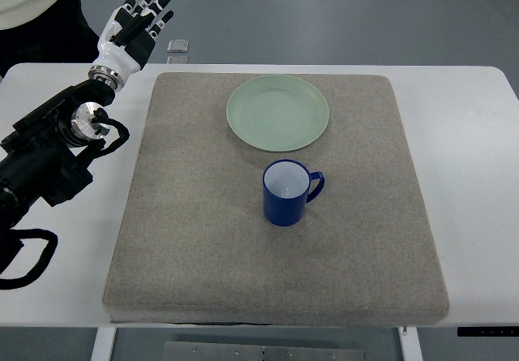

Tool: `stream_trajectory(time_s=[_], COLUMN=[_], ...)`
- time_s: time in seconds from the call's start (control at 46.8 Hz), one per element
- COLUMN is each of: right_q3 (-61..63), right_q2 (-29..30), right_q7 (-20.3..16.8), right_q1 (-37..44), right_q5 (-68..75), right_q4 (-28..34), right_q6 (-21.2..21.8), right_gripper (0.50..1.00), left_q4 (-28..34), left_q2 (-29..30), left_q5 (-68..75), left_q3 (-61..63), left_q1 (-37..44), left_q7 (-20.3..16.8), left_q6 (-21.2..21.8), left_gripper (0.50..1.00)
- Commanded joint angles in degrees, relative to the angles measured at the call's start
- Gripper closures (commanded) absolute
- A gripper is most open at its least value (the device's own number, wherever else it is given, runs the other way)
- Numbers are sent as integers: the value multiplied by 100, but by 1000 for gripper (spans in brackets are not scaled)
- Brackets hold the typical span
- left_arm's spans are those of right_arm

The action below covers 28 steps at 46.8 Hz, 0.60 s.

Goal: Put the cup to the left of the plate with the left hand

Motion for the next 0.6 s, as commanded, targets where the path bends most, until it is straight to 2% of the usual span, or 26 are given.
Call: stream_trajectory(time_s=[0.0, 0.576], right_q3=[0, 0], right_q2=[0, 0], right_q7=[1, -7], right_q1=[0, 0], right_q5=[0, 0], right_q4=[2, 2], right_q6=[0, 0], right_gripper=[566, 566], left_q4=[-7, -25], left_q2=[-1, 43], left_q5=[0, 9], left_q3=[0, 9], left_q1=[17, 0], left_q7=[0, -8], left_q6=[-9, -18], left_gripper=[506, 504])
